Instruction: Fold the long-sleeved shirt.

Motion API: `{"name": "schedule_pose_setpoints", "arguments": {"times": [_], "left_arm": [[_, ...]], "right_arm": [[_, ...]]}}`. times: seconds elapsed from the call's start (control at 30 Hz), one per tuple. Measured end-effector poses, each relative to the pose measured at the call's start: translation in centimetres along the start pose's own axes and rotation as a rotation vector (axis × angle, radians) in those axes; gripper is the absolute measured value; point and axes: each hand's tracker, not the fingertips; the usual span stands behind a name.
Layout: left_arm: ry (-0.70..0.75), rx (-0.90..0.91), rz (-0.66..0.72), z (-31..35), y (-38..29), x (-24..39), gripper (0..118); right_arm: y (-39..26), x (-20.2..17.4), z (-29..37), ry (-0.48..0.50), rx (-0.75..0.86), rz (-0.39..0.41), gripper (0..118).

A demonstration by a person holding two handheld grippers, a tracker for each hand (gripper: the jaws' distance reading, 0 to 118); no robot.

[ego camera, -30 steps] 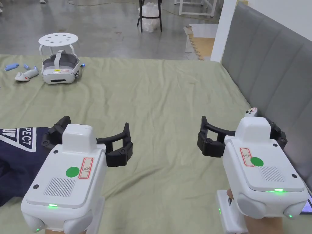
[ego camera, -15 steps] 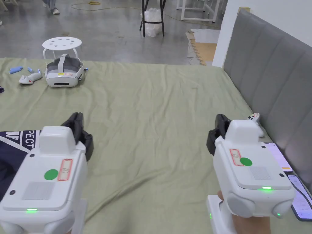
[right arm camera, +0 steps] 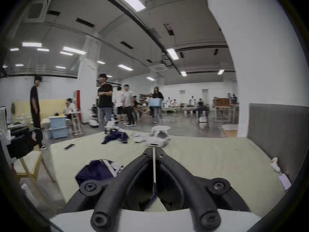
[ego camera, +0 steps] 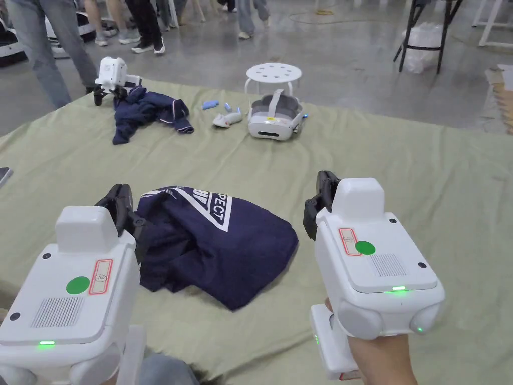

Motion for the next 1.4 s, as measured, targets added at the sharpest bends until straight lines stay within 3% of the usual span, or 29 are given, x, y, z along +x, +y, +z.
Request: {"name": "schedule_pose_setpoints", "arguments": {"times": [0.2, 0.33, 0.37, 0.4, 0.43, 0.47, 0.57, 0.67, 0.73, 0.77, 0.83, 0.87, 0.97, 1.13, 1.27, 1.4], "left_arm": [[-0.05, -0.143, 0.013, -2.0, -1.4, -0.3, 8], [-0.13, -0.344, 0.111, -8.6, -2.5, -0.7, 11], [-0.151, -0.408, 0.132, -10.7, -3.0, -1.0, 27], [-0.152, -0.466, 0.159, -13.3, -3.7, -1.2, 68], [-0.147, -0.548, 0.16, -16.5, -5.1, -1.9, 97], [-0.135, -0.623, 0.165, -19.3, -6.7, -2.6, 111], [-0.104, -0.822, 0.072, -26.5, -10.5, -2.9, 91], [-0.068, -1.047, -0.052, -30.2, -14.6, -3.6, 93], [-0.08, -1.063, -0.001, -30.7, -16.6, -3.8, 89], [-0.111, -1.036, 0.05, -30.6, -16.7, -4.0, 79], [-0.111, -0.97, 0.082, -30.2, -15.6, -3.9, 29], [-0.092, -0.973, 0.077, -29.7, -14.9, -3.7, 16], [-0.179, -0.822, 0.124, -28.1, -10.3, -3.8, 15], [-0.417, -0.562, 0.089, -23.9, 0.7, 2.2, 14], [-0.643, -0.454, 0.08, -20.1, 7.8, 11.5, 14], [-0.888, -0.436, 0.082, -16.8, 9.2, 23.8, 14]], "right_arm": [[-0.1, -1.8, -2.6, 0.034, -0.021, 0.009, 1], [-0.5, -2.3, -4.3, 0.063, -0.03, 0.024, 1], [-0.6, -2.4, -4.6, 0.067, -0.033, 0.029, 1], [-0.7, -2.4, -5.1, 0.065, -0.038, 0.03, 1], [-0.8, -2.4, -5.1, 0.06, -0.045, 0.026, 1], [-1.1, -2.3, -5.4, 0.062, -0.052, 0.018, 1], [-1.9, -2.1, -6.3, 0.062, -0.075, 0.01, 1], [-2.7, -1.7, -7.0, 0.057, -0.096, 0.013, 1], [-4.0, -1.3, -7.8, 0.051, -0.113, 0.016, 1], [-4.2, -1.1, -8.0, 0.045, -0.122, 0.016, 1], [-4.3, -0.5, -7.8, 0.034, -0.136, 0.013, 1], [-4.3, -0.2, -7.8, 0.03, -0.141, 0.011, 1], [-4.1, 1.2, -6.6, 0.012, -0.142, 0.006, 1], [-2.6, 4.8, -3.3, -0.055, -0.102, -0.012, 1], [-1.0, 8.9, 0.7, -0.149, -0.062, -0.005, 1], [0.2, 13.4, 5.8, -0.276, -0.023, 0.007, 1]]}}
